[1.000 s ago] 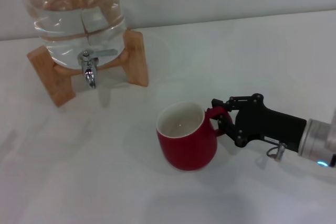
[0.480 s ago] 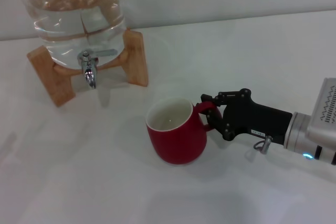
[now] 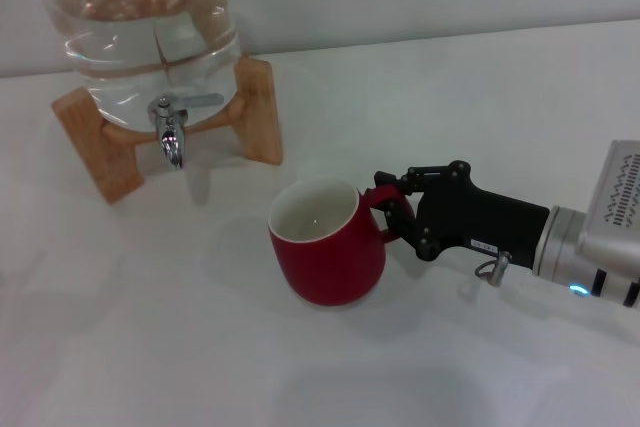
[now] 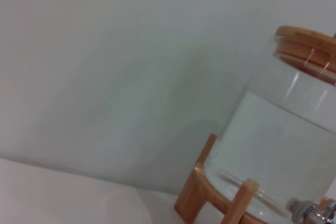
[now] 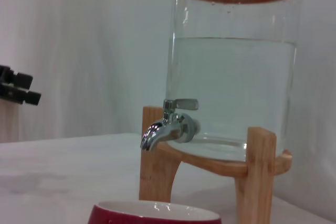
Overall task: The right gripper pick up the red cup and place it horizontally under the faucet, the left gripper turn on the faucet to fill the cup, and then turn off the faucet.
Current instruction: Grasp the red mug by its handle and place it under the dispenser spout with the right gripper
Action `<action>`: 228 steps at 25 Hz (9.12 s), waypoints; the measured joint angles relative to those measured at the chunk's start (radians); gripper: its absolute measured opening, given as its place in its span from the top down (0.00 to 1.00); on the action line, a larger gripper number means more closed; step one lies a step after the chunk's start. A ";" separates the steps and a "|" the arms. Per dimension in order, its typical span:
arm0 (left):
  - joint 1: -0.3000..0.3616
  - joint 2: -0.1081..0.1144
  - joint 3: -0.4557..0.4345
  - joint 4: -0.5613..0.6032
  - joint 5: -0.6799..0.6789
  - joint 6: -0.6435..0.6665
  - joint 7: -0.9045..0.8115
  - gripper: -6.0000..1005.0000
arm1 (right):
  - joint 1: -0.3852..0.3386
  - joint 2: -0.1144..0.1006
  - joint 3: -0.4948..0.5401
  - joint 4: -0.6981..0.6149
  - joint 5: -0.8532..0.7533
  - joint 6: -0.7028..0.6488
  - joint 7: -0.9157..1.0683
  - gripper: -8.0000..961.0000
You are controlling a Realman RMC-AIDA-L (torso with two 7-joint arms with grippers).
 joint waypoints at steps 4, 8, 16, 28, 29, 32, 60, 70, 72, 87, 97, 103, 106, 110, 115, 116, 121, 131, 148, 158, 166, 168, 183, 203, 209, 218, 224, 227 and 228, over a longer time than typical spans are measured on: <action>0.003 -0.001 0.000 -0.013 0.015 0.013 0.007 0.12 | 0.011 0.002 -0.013 0.000 0.014 -0.012 0.002 0.83; 0.003 0.000 0.000 -0.017 0.016 0.016 0.008 0.12 | 0.045 0.003 -0.105 0.001 0.082 -0.077 -0.001 0.83; -0.004 -0.001 0.000 -0.018 0.016 0.009 0.008 0.12 | 0.088 0.006 -0.175 0.004 0.135 -0.111 -0.002 0.83; -0.006 -0.002 0.000 -0.018 0.012 0.002 0.008 0.12 | 0.137 0.008 -0.260 0.004 0.283 -0.231 -0.009 0.83; -0.006 -0.002 0.000 -0.018 0.011 0.001 0.008 0.12 | 0.140 0.008 -0.272 0.004 0.306 -0.241 -0.015 0.83; -0.005 -0.002 0.000 -0.018 0.011 0.000 0.008 0.12 | 0.143 0.009 -0.299 0.004 0.354 -0.260 -0.033 0.83; 0.002 -0.002 0.000 -0.011 0.006 -0.017 0.008 0.12 | 0.276 0.014 -0.500 0.020 0.593 -0.409 -0.121 0.83; -0.006 -0.002 0.000 -0.015 0.005 -0.017 0.008 0.12 | 0.310 0.014 -0.537 0.010 0.653 -0.462 -0.120 0.84; -0.007 -0.002 0.000 -0.016 0.005 -0.017 0.008 0.12 | 0.311 0.014 -0.530 0.006 0.664 -0.462 -0.122 0.84; -0.002 -0.004 0.000 -0.017 0.005 -0.017 0.008 0.12 | 0.332 0.014 -0.559 -0.009 0.697 -0.462 -0.132 0.84; -0.002 -0.004 0.000 -0.016 0.005 -0.017 0.008 0.12 | 0.334 0.014 -0.565 -0.001 0.697 -0.462 -0.131 0.84; -0.006 -0.004 0.000 -0.017 0.005 -0.017 0.006 0.12 | 0.344 0.014 -0.578 -0.005 0.697 -0.465 -0.126 0.84; -0.006 -0.004 0.000 -0.017 0.005 -0.017 0.006 0.12 | 0.346 0.014 -0.580 -0.007 0.697 -0.465 -0.125 0.84; -0.006 -0.004 0.000 -0.018 -0.001 -0.017 0.008 0.12 | 0.349 0.014 -0.580 -0.007 0.697 -0.467 -0.125 0.84; -0.006 -0.004 0.000 -0.018 -0.001 -0.017 0.008 0.12 | 0.352 0.014 -0.580 -0.002 0.697 -0.495 -0.124 0.84; -0.006 -0.004 0.000 -0.018 -0.001 -0.017 0.008 0.12 | 0.354 0.014 -0.580 -0.001 0.697 -0.501 -0.123 0.84; -0.006 -0.004 0.000 -0.018 -0.002 -0.016 0.008 0.12 | 0.358 0.014 -0.580 0.000 0.697 -0.504 -0.122 0.85; -0.006 -0.004 0.000 -0.018 -0.003 -0.013 0.008 0.12 | 0.362 0.014 -0.580 0.001 0.706 -0.518 -0.121 0.75; -0.006 -0.004 0.000 -0.020 -0.003 -0.014 0.008 0.12 | 0.370 0.014 -0.588 0.019 0.761 -0.584 -0.122 0.75; -0.005 -0.003 0.000 -0.020 -0.003 -0.014 0.008 0.12 | 0.392 0.014 -0.605 0.030 0.795 -0.621 -0.122 0.75; -0.005 -0.004 0.000 -0.020 -0.003 -0.013 0.008 0.12 | 0.402 0.014 -0.606 0.036 0.836 -0.676 -0.121 0.74; -0.005 -0.004 0.000 -0.020 -0.002 -0.013 0.008 0.12 | 0.402 0.014 -0.606 0.039 0.837 -0.686 -0.121 0.74; -0.005 -0.004 0.000 -0.020 -0.002 -0.012 0.008 0.12 | 0.416 0.014 -0.635 0.049 0.856 -0.704 -0.123 0.74; -0.001 -0.004 0.000 -0.020 -0.003 -0.010 0.008 0.12 | 0.425 0.014 -0.661 0.050 0.860 -0.691 -0.121 0.74; -0.001 -0.004 0.000 -0.020 -0.003 -0.011 0.008 0.12 | 0.423 0.014 -0.664 0.053 0.856 -0.682 -0.121 0.74; -0.002 -0.004 0.000 -0.020 -0.003 -0.011 0.008 0.12 | 0.420 0.014 -0.662 0.050 0.855 -0.652 -0.120 0.74; -0.004 -0.004 0.000 -0.020 -0.002 -0.008 0.008 0.12 | 0.420 0.014 -0.660 0.045 0.858 -0.644 -0.120 0.74; -0.006 -0.004 0.000 -0.020 -0.002 -0.008 0.008 0.12 | 0.420 0.013 -0.659 0.044 0.858 -0.645 -0.120 0.74; -0.006 -0.004 0.000 -0.020 -0.002 -0.008 0.008 0.12 | 0.420 0.012 -0.659 0.043 0.858 -0.646 -0.120 0.74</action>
